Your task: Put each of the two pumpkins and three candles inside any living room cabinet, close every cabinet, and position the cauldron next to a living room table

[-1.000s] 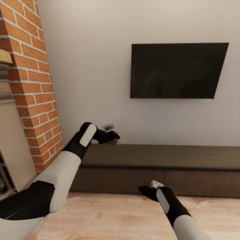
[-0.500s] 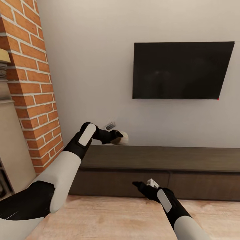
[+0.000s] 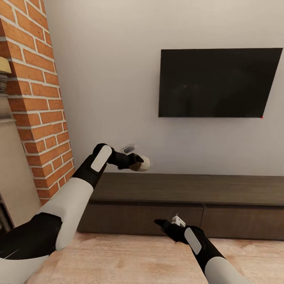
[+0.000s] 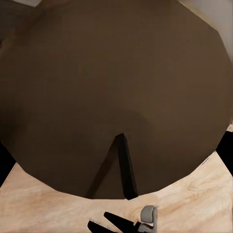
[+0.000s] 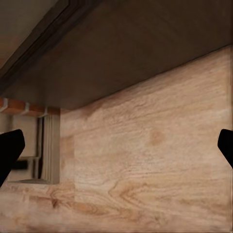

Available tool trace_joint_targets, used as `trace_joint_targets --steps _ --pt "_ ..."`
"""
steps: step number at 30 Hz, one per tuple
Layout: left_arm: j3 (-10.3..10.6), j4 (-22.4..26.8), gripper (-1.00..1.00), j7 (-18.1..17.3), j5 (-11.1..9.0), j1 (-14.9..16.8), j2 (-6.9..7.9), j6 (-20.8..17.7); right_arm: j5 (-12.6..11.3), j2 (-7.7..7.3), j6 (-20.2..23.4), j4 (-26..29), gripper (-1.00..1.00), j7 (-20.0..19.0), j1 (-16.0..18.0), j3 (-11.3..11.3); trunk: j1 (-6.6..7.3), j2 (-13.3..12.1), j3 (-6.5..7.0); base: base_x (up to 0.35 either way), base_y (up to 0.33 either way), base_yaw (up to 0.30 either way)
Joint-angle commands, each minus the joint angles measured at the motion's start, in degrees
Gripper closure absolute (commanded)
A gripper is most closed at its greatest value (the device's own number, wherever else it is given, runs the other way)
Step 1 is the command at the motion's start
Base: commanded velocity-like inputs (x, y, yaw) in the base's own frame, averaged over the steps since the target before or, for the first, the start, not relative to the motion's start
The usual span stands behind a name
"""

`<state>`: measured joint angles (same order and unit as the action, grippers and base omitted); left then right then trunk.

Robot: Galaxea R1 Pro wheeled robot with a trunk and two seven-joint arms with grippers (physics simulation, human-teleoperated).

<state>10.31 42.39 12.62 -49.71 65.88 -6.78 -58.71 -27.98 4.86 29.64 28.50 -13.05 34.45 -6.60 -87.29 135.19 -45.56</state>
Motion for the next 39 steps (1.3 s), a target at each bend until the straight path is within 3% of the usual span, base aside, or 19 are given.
trace_joint_targets --steps 1,9,18,39 --pt "0.1 0.0 1.00 0.5 -0.8 0.0 0.26 0.0 0.3 0.06 0.4 -0.1 -1.00 -0.1 0.0 -0.1 0.01 0.0 -0.07 0.000 0.000 0.000" --pt "0.4 0.0 1.00 0.5 -0.7 0.0 0.53 0.1 1.4 0.15 0.2 -0.2 -1.00 -0.3 0.0 2.4 0.01 0.0 -0.07 0.000 0.000 -0.173" --pt "1.8 -0.1 1.00 0.6 -0.7 0.0 0.53 0.2 1.4 0.15 0.1 -0.2 -1.00 -0.4 0.0 2.4 0.01 0.0 -0.07 0.000 0.000 -0.252" --pt "2.0 2.1 1.00 0.1 -1.1 0.0 0.44 0.3 1.0 0.22 -1.3 -0.6 -1.00 -0.7 0.0 2.2 0.01 0.0 -0.07 0.051 0.024 -0.007"
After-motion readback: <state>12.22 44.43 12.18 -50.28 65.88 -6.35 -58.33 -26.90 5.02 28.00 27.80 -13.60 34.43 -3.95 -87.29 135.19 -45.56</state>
